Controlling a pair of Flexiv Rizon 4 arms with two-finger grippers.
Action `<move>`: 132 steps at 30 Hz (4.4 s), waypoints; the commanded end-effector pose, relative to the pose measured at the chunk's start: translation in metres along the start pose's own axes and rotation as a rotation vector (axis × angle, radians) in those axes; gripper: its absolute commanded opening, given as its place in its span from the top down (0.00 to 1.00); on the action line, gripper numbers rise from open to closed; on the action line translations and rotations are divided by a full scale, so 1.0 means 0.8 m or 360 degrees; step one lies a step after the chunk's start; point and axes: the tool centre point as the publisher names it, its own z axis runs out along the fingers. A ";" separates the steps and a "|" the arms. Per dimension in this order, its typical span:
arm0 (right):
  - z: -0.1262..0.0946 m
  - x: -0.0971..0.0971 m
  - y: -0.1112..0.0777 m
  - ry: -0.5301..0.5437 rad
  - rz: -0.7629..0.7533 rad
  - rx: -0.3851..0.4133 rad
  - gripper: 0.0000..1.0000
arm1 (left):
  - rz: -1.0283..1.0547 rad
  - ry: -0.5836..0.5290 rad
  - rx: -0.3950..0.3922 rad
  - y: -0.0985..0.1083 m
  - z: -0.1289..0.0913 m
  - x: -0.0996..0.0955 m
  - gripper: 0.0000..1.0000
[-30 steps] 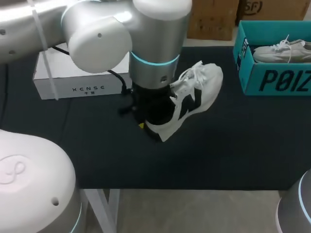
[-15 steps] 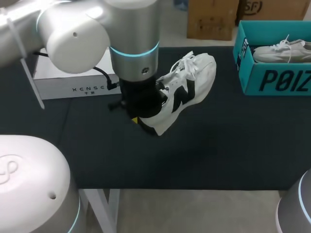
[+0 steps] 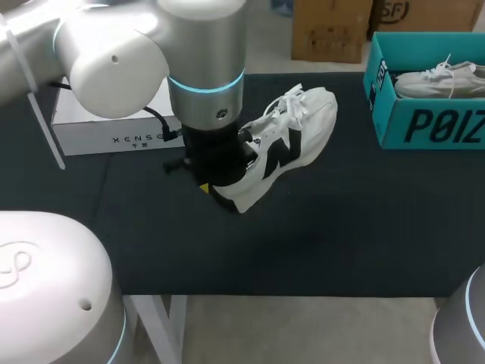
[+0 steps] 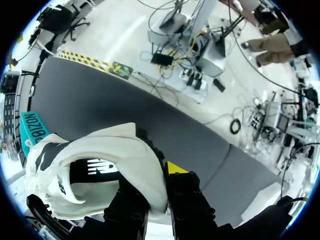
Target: Take the shoe out of the shoebox, open the shoe tongue, remove and reinsert the insole, then place the shoe into the shoebox
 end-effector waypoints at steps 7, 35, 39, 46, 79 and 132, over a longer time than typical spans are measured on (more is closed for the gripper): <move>0.000 -0.001 0.000 0.0000 0.0002 0.0005 0.00 | 0.0182 0.0055 -0.0062 0.061 -0.027 0.052 1.00; 0.000 -0.001 0.000 0.0000 0.0002 0.0005 0.00 | 0.0254 0.0267 -0.0233 0.219 -0.035 0.203 1.00; 0.000 -0.001 0.000 0.0000 0.0002 0.0005 0.00 | 0.0300 0.0272 -0.0222 0.220 -0.036 0.201 1.00; 0.000 -0.001 0.000 0.0000 0.0002 0.0005 0.00 | 0.0343 0.0268 -0.0221 0.229 -0.033 0.198 1.00; 0.000 -0.001 0.000 0.0000 0.0002 0.0005 0.00 | 0.0263 0.0274 -0.0157 0.239 -0.029 0.203 1.00; 0.000 -0.001 0.000 0.0000 0.0002 0.0005 0.00 | 0.0611 0.0314 -0.0325 0.585 0.077 0.206 1.00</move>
